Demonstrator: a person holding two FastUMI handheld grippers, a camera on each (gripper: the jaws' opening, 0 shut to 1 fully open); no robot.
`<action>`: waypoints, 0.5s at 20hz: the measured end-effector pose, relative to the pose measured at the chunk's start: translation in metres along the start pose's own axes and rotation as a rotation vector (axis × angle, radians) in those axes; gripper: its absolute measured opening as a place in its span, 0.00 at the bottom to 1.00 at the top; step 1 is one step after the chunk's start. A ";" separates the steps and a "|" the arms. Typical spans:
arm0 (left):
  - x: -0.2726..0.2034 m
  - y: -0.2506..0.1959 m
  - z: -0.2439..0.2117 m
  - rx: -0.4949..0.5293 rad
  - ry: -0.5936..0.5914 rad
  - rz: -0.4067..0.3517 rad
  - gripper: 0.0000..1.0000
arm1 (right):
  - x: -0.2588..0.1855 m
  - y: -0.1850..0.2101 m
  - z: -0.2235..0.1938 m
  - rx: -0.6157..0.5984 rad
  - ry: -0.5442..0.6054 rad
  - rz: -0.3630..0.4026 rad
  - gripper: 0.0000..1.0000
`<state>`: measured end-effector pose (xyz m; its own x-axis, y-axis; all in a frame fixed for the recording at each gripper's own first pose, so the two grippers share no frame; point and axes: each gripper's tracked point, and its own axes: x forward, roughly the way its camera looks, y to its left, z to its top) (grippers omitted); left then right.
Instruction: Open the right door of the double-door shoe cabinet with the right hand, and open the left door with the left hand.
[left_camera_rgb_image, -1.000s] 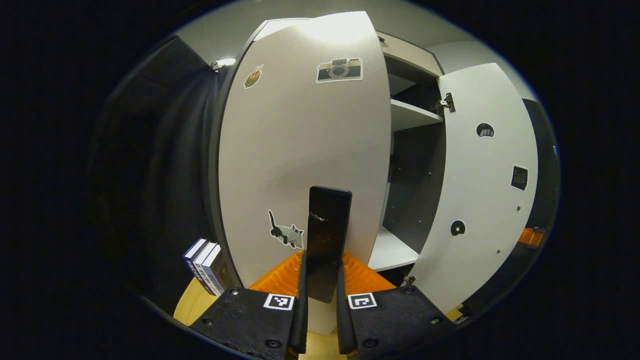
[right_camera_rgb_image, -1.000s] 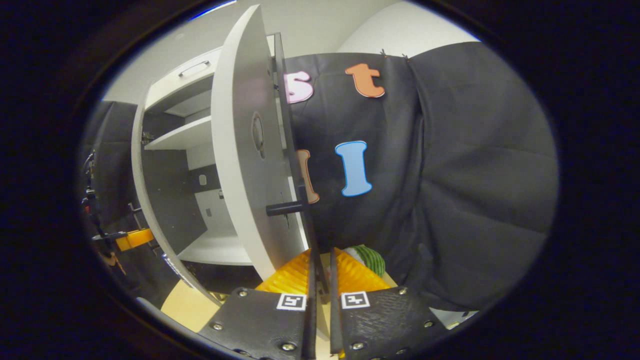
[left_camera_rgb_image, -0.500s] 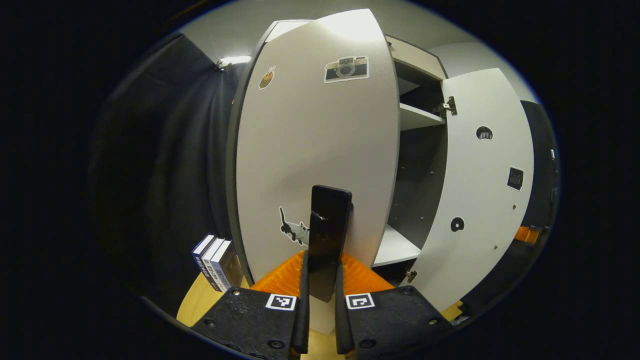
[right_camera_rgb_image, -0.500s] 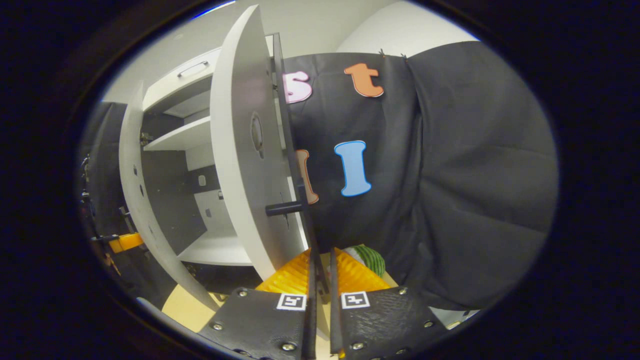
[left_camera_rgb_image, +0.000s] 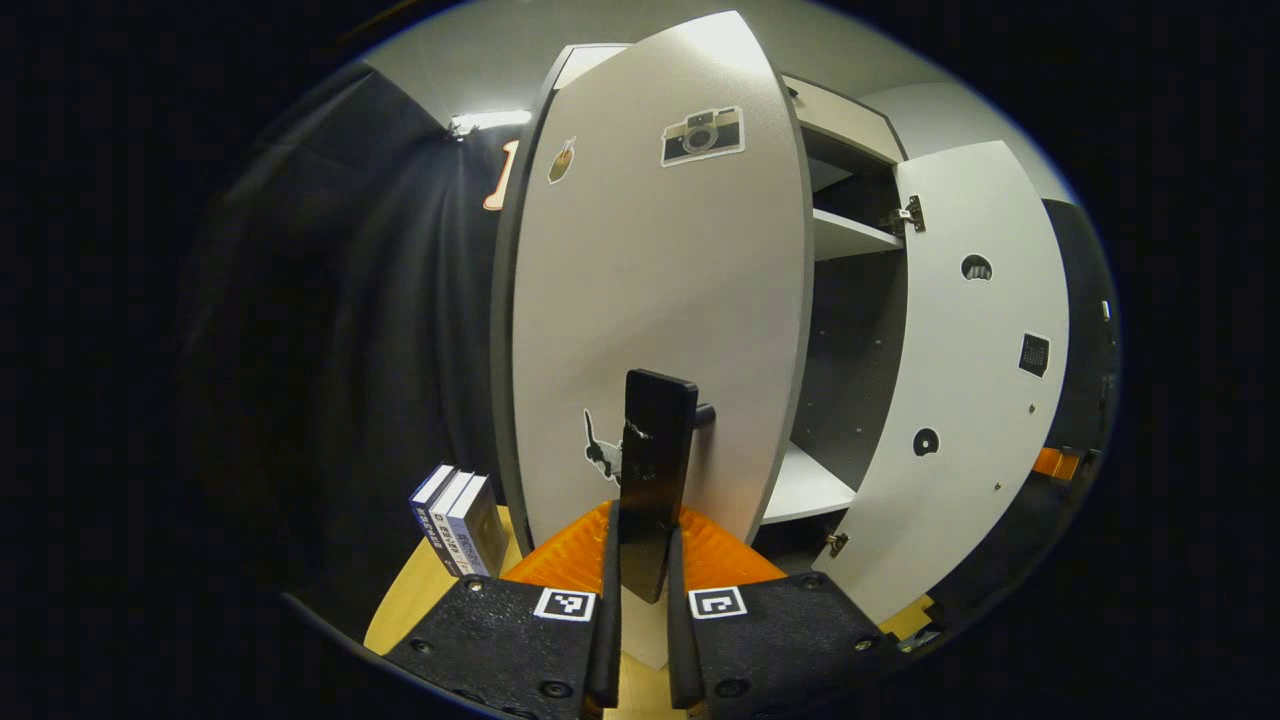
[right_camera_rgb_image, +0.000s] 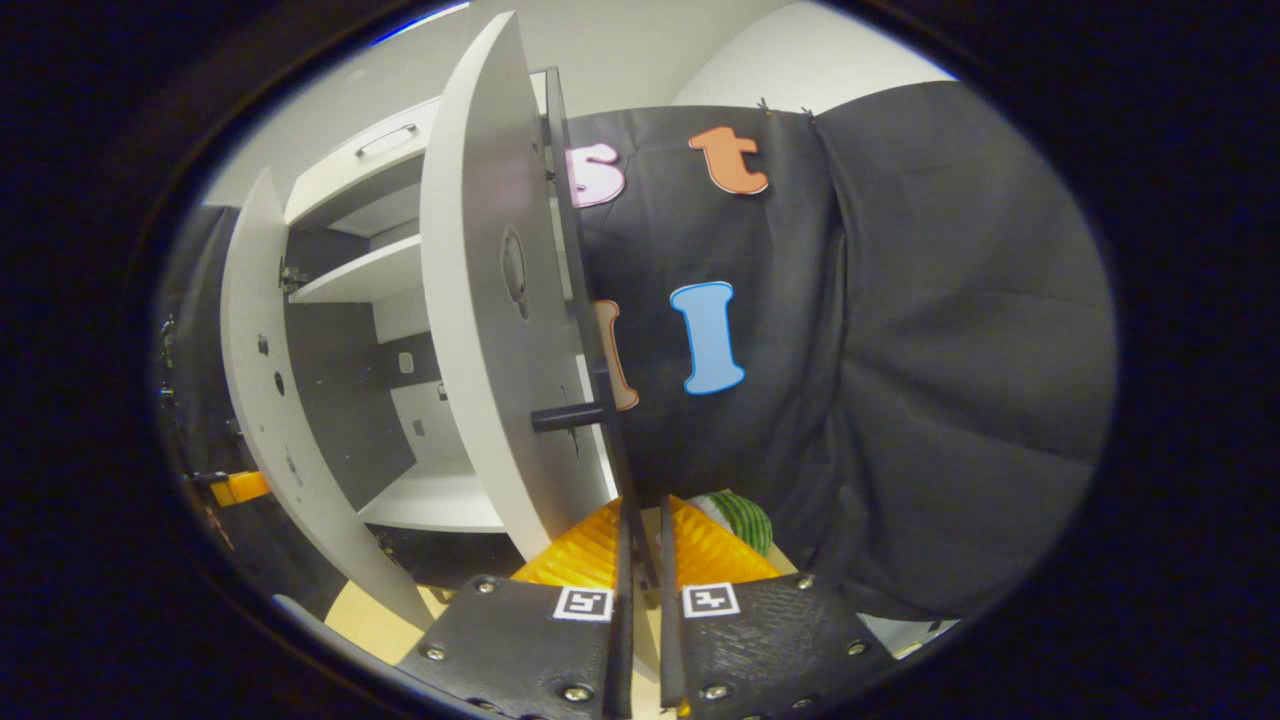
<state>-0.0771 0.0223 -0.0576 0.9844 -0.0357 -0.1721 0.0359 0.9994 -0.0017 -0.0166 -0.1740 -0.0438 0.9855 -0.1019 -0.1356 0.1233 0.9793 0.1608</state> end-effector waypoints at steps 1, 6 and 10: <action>-0.001 0.002 0.000 0.003 -0.001 0.009 0.20 | 0.001 0.000 0.000 0.001 0.000 0.000 0.11; -0.007 0.009 0.000 0.026 0.006 0.030 0.16 | 0.000 -0.002 -0.001 0.012 -0.005 0.004 0.11; -0.008 0.010 0.000 0.012 0.009 0.027 0.16 | 0.001 -0.001 -0.002 0.018 -0.008 0.008 0.11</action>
<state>-0.0848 0.0329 -0.0559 0.9836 -0.0086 -0.1804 0.0115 0.9998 0.0151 -0.0162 -0.1752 -0.0456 0.9874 -0.0955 -0.1265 0.1175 0.9768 0.1791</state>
